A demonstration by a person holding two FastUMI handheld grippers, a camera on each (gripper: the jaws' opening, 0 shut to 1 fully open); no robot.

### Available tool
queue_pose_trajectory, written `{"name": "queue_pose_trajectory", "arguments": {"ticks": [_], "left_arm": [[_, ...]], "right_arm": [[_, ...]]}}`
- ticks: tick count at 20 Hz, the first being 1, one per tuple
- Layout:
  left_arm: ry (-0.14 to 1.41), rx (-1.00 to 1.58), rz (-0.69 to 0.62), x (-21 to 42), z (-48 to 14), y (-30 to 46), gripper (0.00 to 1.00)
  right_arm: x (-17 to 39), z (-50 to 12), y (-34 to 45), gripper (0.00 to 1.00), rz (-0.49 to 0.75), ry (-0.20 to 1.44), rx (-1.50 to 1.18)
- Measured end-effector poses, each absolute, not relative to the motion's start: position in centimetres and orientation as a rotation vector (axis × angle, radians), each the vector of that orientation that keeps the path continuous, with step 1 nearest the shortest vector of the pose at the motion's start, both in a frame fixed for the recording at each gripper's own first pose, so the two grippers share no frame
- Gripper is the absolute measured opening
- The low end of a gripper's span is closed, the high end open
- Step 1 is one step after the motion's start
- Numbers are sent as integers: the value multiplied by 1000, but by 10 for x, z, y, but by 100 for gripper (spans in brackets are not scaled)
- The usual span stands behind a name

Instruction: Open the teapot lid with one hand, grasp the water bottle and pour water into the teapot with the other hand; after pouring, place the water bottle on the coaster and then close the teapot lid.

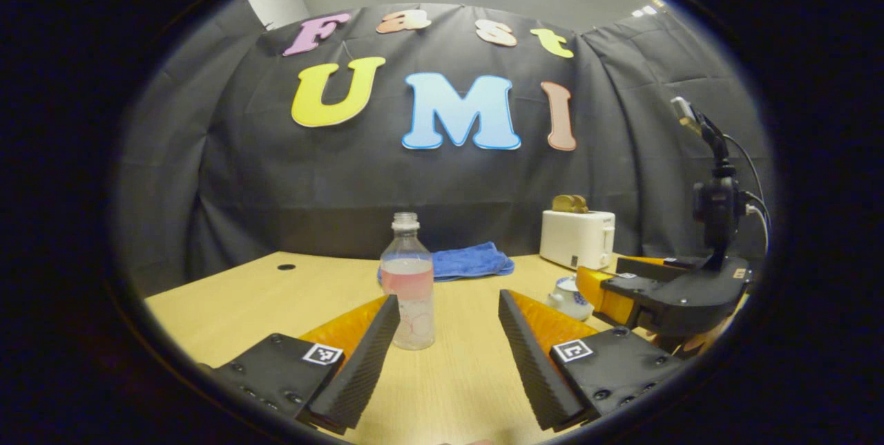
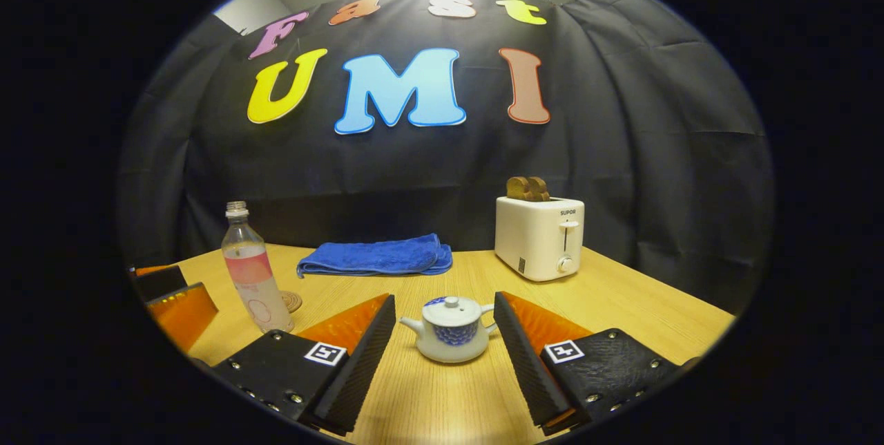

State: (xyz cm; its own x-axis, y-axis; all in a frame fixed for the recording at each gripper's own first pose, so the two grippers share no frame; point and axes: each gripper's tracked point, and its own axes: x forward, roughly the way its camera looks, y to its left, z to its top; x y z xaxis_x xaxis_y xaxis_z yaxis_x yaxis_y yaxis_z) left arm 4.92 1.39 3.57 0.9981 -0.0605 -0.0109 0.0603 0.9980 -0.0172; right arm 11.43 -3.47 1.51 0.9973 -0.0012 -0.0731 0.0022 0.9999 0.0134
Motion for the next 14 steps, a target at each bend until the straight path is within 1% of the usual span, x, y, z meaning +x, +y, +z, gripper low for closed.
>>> {"name": "queue_pose_trajectory", "arguments": {"ticks": [4, 5, 6, 8, 9, 10, 12, 13, 14], "left_arm": [[10, -14, -27, 69, 37, 32, 100], [15, -18, -27, 75, 35, 34, 100], [18, -17, -25, 81, 32, 35, 100], [38, -6, -11, 95, 23, 43, 100], [42, -6, -9, 100, 21, 46, 100], [46, -7, -11, 105, 20, 47, 100], [56, -12, -18, 110, 16, 47, 100], [57, -12, -19, 110, 17, 46, 100], [56, -8, -16, 110, 17, 46, 100]], "right_arm": [[148, 9, -40, 89, -7, 92, -19], [150, 7, -41, 87, -8, 101, -17], [155, 6, -42, 78, -7, 109, -11], [166, 2, -44, 78, -17, 117, -9], [167, 2, -42, 59, -18, 122, -14], [169, -1, -41, 53, -13, 134, -24], [175, -12, -33, 53, 0, 136, -26], [172, -2, -38, 23, -3, 141, -29], [172, -3, -36, 24, -3, 146, -42]]}}
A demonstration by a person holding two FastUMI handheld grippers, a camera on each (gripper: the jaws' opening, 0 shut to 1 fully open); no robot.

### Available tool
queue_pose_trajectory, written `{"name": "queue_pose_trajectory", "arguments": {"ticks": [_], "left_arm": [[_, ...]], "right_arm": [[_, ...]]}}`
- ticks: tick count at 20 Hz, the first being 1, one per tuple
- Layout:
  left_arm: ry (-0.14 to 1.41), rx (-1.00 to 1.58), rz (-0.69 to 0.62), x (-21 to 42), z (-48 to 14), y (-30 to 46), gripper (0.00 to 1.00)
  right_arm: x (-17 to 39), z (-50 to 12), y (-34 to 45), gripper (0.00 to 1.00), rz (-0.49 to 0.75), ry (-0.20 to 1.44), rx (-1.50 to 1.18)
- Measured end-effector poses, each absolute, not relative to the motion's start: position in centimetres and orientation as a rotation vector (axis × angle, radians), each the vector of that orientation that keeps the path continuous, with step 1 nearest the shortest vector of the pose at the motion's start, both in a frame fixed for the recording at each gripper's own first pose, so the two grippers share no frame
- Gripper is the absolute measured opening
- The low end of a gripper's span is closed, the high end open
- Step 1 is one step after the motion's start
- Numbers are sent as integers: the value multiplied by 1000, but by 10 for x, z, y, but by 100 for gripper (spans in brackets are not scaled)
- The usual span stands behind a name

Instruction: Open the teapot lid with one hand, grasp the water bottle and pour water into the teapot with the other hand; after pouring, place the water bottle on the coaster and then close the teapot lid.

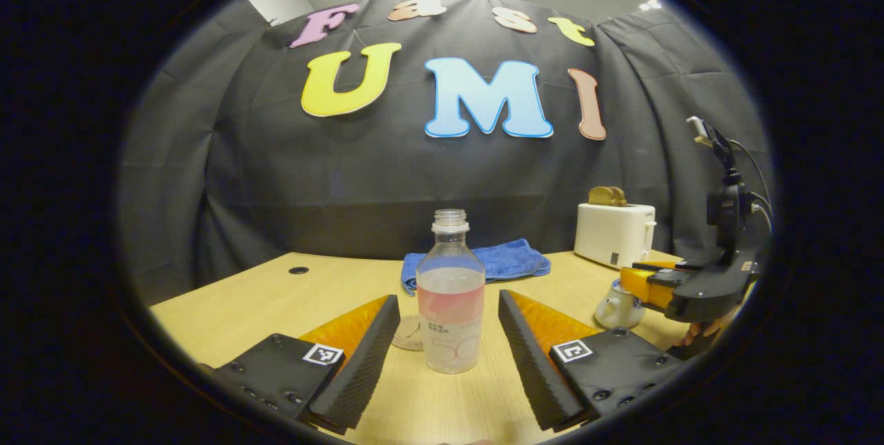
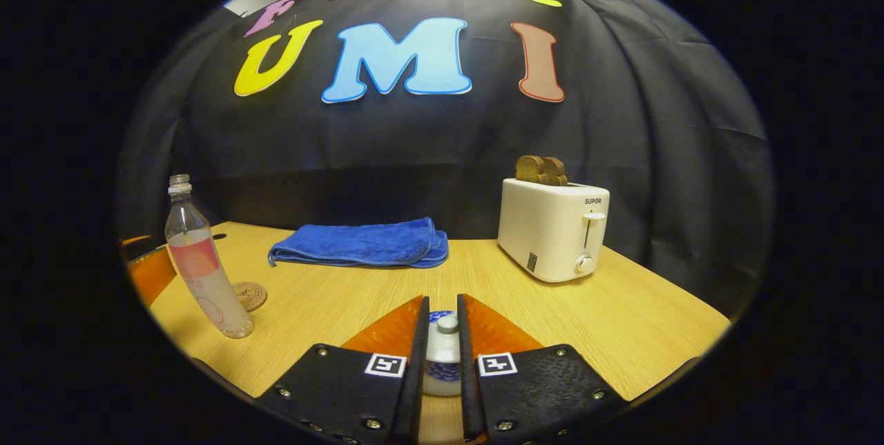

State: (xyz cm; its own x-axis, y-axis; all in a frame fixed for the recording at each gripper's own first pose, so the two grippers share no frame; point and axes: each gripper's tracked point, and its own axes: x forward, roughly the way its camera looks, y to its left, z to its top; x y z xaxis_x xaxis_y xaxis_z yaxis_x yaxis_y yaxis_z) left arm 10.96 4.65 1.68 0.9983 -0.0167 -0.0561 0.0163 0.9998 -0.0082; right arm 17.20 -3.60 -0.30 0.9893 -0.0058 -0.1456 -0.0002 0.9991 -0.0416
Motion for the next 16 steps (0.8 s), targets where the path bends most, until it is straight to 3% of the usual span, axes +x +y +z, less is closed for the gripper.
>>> {"name": "queue_pose_trajectory", "arguments": {"ticks": [5, 6, 7, 16], "left_arm": [[38, 13, -24, 115, 20, 47, 100], [41, 18, -25, 114, 21, 46, 100], [40, 20, -24, 114, 23, 46, 100], [40, -21, -13, 121, 16, 52, 100]], "right_arm": [[173, -1, -36, 24, 10, 141, -65], [145, 21, -48, 24, -20, 124, -59], [173, 2, -53, 3, -40, 138, -49], [159, 34, -34, 3, -6, 31, -82]]}}
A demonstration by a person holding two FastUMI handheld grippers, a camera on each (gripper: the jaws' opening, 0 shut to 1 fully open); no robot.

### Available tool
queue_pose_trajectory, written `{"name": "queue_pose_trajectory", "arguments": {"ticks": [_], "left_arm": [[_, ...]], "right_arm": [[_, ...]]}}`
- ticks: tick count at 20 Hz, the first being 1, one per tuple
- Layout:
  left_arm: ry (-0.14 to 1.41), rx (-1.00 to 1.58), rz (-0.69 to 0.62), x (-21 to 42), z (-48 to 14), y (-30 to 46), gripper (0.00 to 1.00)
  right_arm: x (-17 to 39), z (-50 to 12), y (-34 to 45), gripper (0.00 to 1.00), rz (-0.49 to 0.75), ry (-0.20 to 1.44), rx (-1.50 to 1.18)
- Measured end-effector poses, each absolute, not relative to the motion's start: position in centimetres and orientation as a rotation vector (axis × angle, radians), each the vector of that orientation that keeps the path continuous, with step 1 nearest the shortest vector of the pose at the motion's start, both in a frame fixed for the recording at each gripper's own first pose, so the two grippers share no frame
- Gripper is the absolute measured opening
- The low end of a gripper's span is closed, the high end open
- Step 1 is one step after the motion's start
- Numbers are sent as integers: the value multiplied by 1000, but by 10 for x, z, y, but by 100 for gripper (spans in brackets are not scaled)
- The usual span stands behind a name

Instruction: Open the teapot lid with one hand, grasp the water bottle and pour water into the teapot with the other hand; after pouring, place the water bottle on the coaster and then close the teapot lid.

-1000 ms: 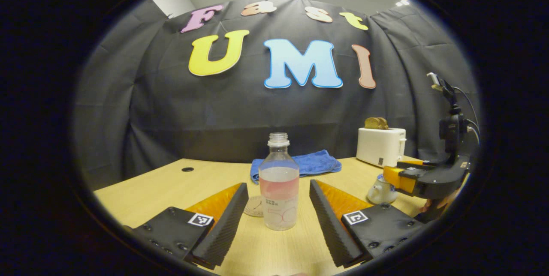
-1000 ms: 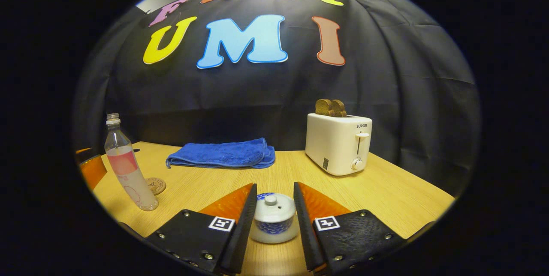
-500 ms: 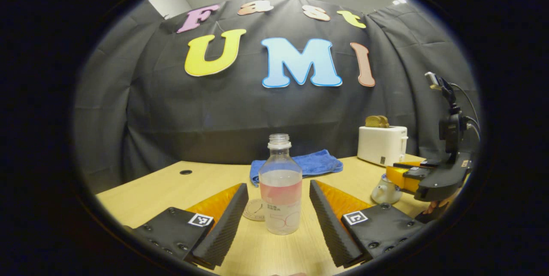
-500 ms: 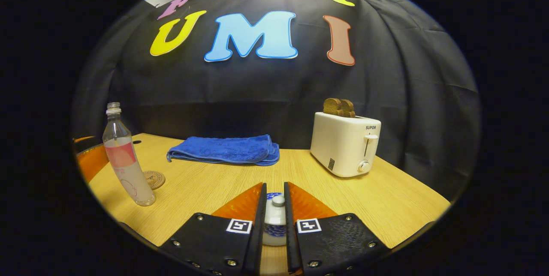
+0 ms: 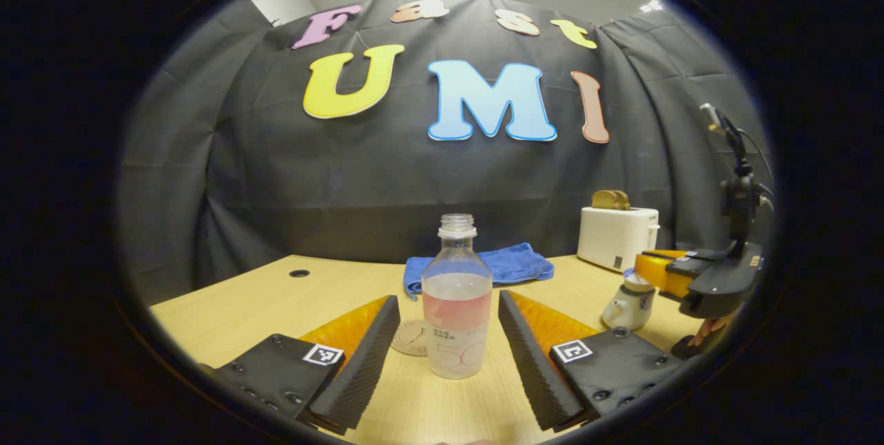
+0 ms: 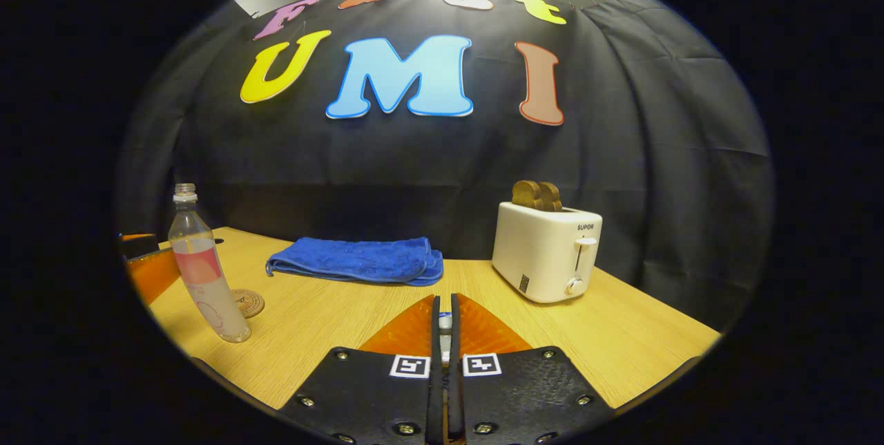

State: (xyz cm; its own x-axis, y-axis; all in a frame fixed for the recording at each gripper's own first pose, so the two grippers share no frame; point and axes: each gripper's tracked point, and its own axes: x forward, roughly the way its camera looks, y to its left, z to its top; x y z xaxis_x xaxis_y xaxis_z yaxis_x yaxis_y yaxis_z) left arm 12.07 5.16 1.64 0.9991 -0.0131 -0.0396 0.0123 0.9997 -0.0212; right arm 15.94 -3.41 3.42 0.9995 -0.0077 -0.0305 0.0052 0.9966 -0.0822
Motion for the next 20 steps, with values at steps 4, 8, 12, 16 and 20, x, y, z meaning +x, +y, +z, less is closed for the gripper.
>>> {"name": "queue_pose_trajectory", "arguments": {"ticks": [4, 8, 12, 16, 20], "left_arm": [[70, -39, -37, 141, 6, 42, 100], [86, -13, -18, 161, -1, 47, 100], [98, -17, -19, 176, -7, 49, 100], [97, 3, -21, 183, -12, 47, 100], [102, 18, -40, 183, -12, 41, 88]], "right_arm": [[129, 42, -3, 3, 80, -4, -112], [116, 41, 11, 3, 119, -21, -148], [104, 39, 13, 3, 143, -14, -131], [85, 38, 17, 3, 167, -6, -108], [47, 35, 14, 3, 186, -1, -76]]}}
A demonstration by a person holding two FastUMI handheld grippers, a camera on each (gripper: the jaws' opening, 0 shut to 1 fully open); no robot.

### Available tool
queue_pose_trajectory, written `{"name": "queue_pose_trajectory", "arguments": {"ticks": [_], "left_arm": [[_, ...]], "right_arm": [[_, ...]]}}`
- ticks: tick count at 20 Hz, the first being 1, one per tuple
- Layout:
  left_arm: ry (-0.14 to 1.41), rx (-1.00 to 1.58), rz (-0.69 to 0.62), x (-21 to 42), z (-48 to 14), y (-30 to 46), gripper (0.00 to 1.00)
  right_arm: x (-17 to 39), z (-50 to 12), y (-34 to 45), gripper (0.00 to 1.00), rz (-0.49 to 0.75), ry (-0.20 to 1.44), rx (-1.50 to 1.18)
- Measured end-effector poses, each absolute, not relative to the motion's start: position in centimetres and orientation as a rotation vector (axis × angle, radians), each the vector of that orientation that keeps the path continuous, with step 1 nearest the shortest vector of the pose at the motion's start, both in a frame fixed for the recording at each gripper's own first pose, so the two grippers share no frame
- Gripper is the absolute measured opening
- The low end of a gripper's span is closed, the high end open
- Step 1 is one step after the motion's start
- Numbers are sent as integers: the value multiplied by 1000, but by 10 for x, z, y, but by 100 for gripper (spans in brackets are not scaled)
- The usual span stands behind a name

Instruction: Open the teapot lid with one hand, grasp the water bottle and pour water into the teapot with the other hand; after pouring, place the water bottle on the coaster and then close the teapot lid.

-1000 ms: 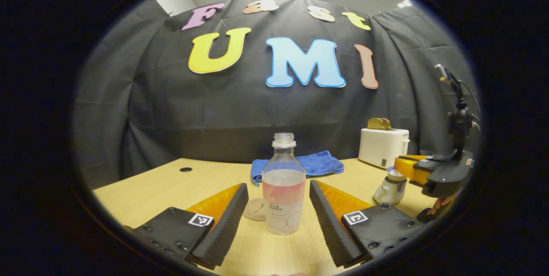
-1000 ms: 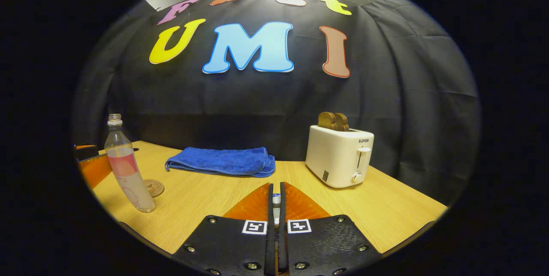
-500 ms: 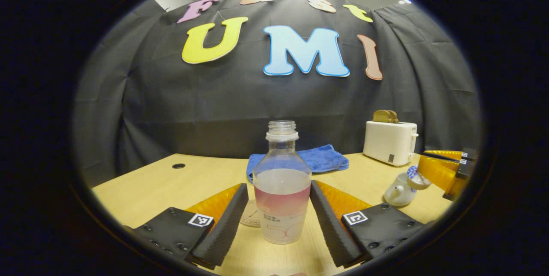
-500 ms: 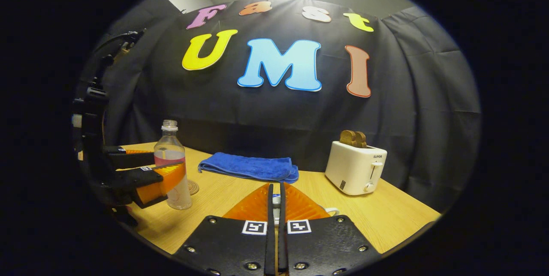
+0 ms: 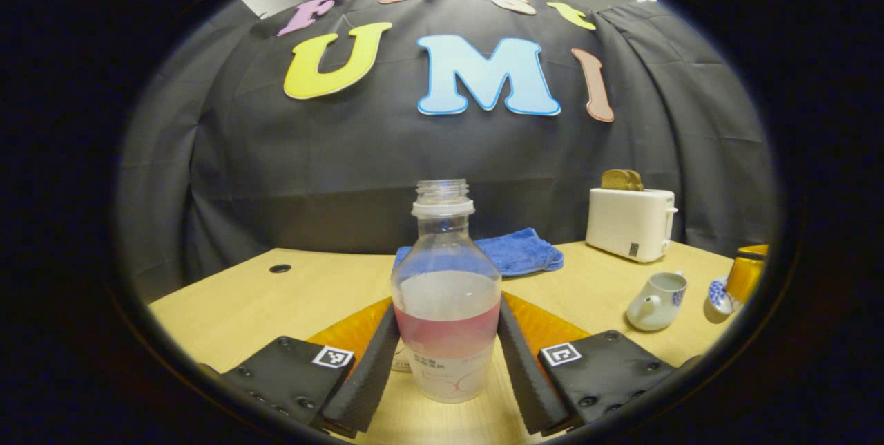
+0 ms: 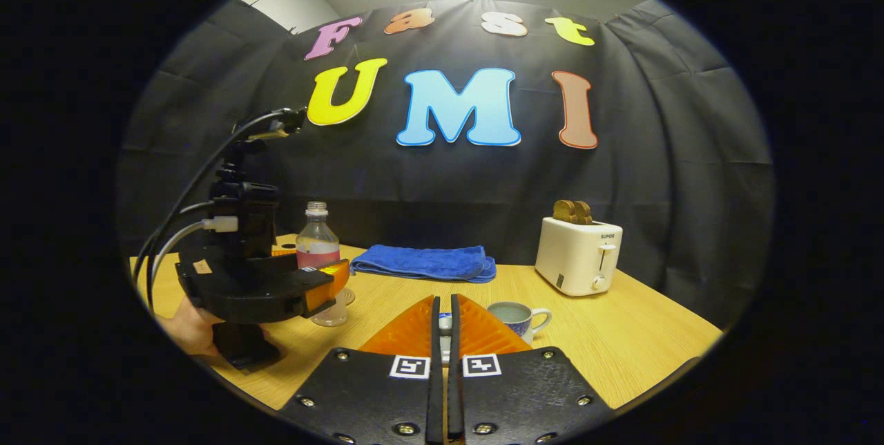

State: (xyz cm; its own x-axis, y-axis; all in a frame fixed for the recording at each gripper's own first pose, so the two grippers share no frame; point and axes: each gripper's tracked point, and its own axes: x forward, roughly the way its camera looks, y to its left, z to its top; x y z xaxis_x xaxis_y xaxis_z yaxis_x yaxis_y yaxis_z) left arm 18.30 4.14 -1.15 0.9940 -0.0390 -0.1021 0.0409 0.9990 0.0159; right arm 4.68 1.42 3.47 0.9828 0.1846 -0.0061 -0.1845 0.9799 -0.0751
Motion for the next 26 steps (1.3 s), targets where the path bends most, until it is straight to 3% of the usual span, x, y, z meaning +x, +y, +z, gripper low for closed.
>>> {"name": "queue_pose_trajectory", "arguments": {"ticks": [9, 13, 19, 26], "left_arm": [[82, 151, -61, 173, 7, 23, 88], [44, 339, -38, 172, 17, 14, 88], [76, 666, -104, 184, 2, -25, 87], [0, 981, -121, 186, 16, -61, 87]], "right_arm": [[-42, -6, -17, 3, 161, 101, 0], [-67, -6, -21, 3, 167, 78, 34], [-100, -2, -21, 3, 182, 18, -8], [-112, -5, -27, 3, 179, 23, 12]]}}
